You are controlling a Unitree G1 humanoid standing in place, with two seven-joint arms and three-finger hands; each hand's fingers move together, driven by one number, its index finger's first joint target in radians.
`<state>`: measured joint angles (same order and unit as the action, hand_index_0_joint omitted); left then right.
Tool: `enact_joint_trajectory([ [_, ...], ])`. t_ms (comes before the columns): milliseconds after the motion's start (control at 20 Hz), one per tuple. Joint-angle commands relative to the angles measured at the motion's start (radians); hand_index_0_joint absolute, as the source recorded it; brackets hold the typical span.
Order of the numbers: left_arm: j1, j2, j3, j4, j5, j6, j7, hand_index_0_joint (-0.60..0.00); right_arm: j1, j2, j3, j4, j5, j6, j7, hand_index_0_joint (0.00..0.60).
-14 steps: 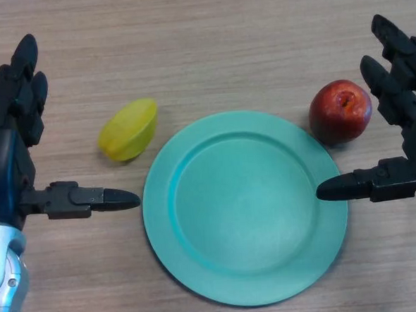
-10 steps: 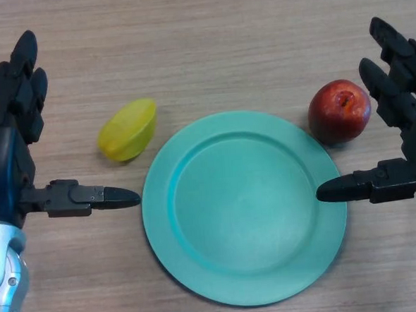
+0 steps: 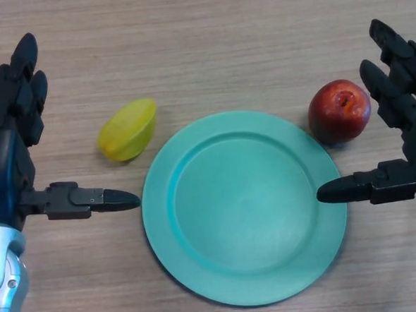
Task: Pick up the yellow starfruit and place it on the plate
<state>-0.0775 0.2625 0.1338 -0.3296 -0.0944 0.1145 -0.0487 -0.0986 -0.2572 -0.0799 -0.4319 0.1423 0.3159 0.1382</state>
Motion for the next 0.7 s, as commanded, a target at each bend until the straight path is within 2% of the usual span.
enact_joint_trajectory([
  [50, -0.025, 0.039, 0.071, -0.028, -0.001, -0.17, -0.007, 0.0, -0.027, -0.025, -0.059, -0.07, 0.0, -0.122, 0.0, 0.0],
  [200, -0.053, 0.048, 0.069, 0.021, 0.02, -0.191, 0.022, 0.0, -0.02, -0.025, -0.062, -0.08, 0.01, -0.111, 0.0, 0.0],
  [550, -0.214, 0.061, 0.012, 0.288, 0.128, -0.24, 0.181, 0.0, -0.008, -0.02, -0.07, -0.102, 0.053, -0.087, -0.015, 0.0],
  [700, -0.281, 0.064, -0.012, 0.413, 0.17, -0.228, 0.196, 0.0, -0.006, -0.022, -0.075, -0.118, 0.07, -0.072, -0.021, 0.0],
])
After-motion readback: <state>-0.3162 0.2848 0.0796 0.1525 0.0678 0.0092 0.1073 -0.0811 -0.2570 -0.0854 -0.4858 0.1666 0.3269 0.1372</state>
